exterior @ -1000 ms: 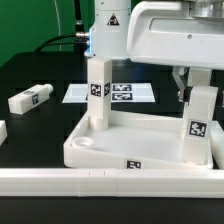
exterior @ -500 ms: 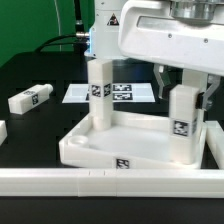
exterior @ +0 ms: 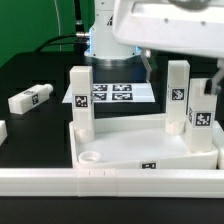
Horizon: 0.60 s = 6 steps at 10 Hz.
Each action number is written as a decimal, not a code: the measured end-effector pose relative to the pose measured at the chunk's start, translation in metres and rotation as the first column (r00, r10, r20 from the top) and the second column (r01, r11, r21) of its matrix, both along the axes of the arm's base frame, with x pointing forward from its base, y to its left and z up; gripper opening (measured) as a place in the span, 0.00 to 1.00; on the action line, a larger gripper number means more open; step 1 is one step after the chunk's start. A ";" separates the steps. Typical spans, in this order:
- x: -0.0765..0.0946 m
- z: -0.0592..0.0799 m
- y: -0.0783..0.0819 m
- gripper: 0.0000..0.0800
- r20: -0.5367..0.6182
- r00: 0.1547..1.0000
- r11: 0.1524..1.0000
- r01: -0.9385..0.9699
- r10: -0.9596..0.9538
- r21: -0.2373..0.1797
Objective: Assemble desk
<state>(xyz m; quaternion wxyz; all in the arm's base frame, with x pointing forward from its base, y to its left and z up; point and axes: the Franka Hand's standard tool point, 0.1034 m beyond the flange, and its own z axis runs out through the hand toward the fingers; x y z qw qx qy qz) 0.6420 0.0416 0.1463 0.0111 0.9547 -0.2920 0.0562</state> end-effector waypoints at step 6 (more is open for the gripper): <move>-0.009 0.008 -0.051 0.81 -0.009 0.998 0.998 -0.059 0.059 -0.017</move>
Offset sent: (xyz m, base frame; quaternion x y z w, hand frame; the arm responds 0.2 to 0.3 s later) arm 0.0000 0.0000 0.0000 0.0000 0.0000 0.0000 1.0000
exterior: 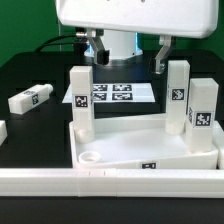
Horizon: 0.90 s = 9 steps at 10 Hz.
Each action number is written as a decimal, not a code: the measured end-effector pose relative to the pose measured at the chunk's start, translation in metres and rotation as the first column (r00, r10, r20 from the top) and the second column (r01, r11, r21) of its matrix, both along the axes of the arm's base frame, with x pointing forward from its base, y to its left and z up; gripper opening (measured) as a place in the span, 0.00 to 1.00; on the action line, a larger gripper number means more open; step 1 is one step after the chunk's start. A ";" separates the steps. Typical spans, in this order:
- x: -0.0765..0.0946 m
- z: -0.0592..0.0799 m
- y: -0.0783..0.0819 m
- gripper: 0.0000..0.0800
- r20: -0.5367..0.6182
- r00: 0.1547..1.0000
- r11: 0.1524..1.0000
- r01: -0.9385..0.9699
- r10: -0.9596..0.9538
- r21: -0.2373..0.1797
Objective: Assemble desk
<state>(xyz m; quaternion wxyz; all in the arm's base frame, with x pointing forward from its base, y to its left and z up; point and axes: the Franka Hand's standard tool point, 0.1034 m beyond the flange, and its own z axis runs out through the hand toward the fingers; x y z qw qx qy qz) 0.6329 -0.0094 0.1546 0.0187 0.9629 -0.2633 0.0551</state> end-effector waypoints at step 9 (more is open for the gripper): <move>-0.057 -0.031 -0.115 0.81 -0.016 0.976 0.975 -0.219 0.218 -0.045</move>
Offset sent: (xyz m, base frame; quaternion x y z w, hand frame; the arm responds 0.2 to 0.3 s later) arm -0.0628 -0.0737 -0.0220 0.0461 0.0156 -0.1457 0.9881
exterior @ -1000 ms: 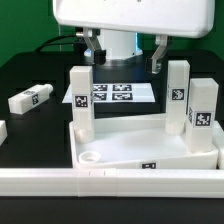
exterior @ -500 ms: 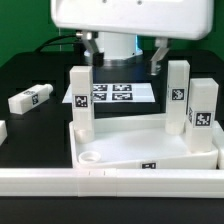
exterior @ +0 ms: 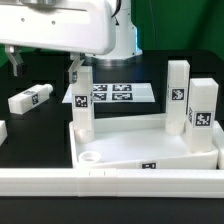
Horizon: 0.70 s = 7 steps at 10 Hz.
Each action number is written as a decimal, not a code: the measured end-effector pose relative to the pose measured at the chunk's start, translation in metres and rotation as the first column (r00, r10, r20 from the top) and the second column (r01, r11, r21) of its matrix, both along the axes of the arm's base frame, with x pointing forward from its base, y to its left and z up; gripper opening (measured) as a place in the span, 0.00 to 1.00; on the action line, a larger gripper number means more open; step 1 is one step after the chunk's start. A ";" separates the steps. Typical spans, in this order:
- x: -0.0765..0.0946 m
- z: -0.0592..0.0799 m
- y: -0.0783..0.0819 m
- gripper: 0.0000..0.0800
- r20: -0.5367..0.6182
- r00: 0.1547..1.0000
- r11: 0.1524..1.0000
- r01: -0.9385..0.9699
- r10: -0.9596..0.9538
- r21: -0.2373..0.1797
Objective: Assemble desk
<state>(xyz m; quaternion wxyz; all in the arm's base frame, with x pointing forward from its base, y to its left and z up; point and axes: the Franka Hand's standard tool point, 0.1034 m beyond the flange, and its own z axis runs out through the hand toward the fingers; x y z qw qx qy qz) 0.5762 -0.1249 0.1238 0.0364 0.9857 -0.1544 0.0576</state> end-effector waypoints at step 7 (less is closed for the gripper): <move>-0.055 -0.032 -0.091 0.81 -0.030 0.998 0.999 0.053 -0.053 0.000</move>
Offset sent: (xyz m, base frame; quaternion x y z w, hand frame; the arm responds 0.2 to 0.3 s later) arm -0.0408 -0.0574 -0.0254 0.0178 0.0082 0.0012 0.9998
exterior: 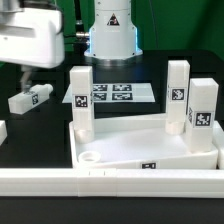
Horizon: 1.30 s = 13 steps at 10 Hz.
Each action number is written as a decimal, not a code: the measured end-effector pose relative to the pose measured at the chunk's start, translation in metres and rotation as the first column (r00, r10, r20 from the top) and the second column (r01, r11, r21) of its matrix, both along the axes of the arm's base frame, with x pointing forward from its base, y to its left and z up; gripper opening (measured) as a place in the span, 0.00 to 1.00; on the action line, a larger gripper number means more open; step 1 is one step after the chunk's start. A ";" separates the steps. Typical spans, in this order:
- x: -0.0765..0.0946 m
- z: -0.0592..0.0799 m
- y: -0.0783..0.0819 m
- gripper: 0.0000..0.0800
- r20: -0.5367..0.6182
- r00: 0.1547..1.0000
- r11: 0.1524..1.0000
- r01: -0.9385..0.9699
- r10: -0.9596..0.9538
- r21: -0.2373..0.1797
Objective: Assemble desk
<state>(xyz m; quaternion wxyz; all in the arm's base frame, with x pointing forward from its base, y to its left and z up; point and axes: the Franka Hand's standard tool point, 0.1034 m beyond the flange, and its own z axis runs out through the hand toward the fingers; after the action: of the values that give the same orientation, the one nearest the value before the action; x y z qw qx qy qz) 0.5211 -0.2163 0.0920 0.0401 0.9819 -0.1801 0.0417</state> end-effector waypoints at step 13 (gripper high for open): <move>-0.077 -0.041 -0.012 0.81 -0.224 0.966 0.975 0.162 -0.125 0.154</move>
Offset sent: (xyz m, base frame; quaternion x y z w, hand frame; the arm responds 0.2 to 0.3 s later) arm 0.0000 0.0000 0.0000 0.0000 0.0000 0.0000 1.0000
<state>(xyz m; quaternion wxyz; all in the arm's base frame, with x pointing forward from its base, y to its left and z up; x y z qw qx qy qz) 0.4439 -0.2282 0.0512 -0.0223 0.9648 -0.2487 -0.0825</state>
